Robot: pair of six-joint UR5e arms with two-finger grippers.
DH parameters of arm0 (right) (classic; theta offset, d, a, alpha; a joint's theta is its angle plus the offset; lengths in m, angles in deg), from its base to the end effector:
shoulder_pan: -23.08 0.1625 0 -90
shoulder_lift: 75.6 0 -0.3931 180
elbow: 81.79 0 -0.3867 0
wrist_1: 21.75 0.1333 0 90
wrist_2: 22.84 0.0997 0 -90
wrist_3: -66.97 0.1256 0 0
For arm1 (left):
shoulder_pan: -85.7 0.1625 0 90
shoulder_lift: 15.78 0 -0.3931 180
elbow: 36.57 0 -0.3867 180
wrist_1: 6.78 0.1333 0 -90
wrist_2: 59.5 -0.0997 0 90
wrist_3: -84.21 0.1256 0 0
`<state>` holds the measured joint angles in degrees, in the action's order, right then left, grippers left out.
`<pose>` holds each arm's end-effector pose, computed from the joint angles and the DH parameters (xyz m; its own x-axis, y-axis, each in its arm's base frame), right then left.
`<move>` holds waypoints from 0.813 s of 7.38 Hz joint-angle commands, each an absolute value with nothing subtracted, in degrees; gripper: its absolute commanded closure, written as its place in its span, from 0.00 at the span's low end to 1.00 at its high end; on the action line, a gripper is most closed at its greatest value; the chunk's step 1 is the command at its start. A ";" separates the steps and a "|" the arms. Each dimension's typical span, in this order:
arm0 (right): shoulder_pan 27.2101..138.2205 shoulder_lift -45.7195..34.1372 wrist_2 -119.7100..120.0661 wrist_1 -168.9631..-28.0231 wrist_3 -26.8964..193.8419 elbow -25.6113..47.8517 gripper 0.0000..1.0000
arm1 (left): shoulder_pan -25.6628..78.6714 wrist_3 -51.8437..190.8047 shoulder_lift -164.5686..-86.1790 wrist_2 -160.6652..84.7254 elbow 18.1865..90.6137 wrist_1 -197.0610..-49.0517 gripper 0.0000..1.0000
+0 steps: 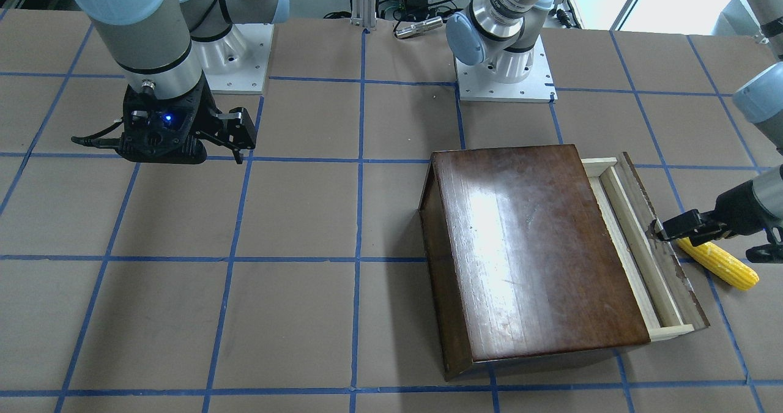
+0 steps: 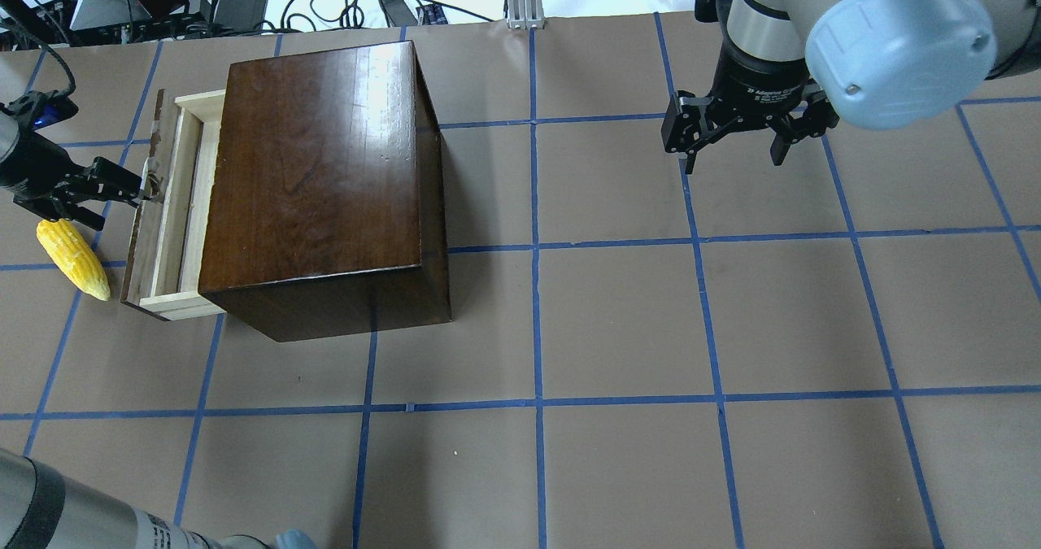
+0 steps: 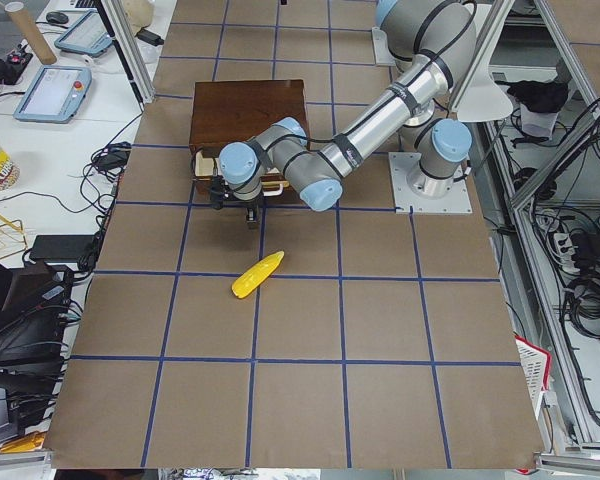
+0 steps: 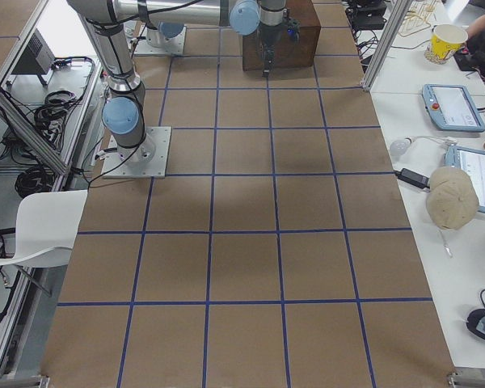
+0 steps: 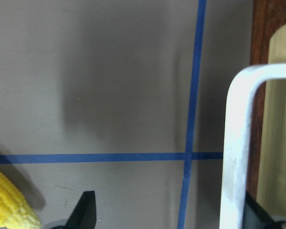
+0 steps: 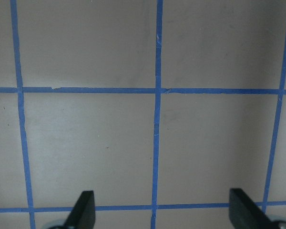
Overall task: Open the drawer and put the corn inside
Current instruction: 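Pull the drawer handle away from the cabinet with the left gripper, then release the handle and move the left gripper over the yellow corn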
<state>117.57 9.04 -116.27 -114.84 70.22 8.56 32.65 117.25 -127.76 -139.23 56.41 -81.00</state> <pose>0.1657 -0.5039 0.3856 -0.9978 -0.0243 0.0623 -0.0217 0.9989 0.0422 0.2221 -0.5542 0.2259 -0.9684 -0.0848 0.2345 -0.0780 0.9962 0.0378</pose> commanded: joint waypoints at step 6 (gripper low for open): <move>117.57 9.04 -116.27 -114.82 70.22 8.56 0.00 | 33.23 118.84 -126.79 -141.68 55.54 -81.04 0.00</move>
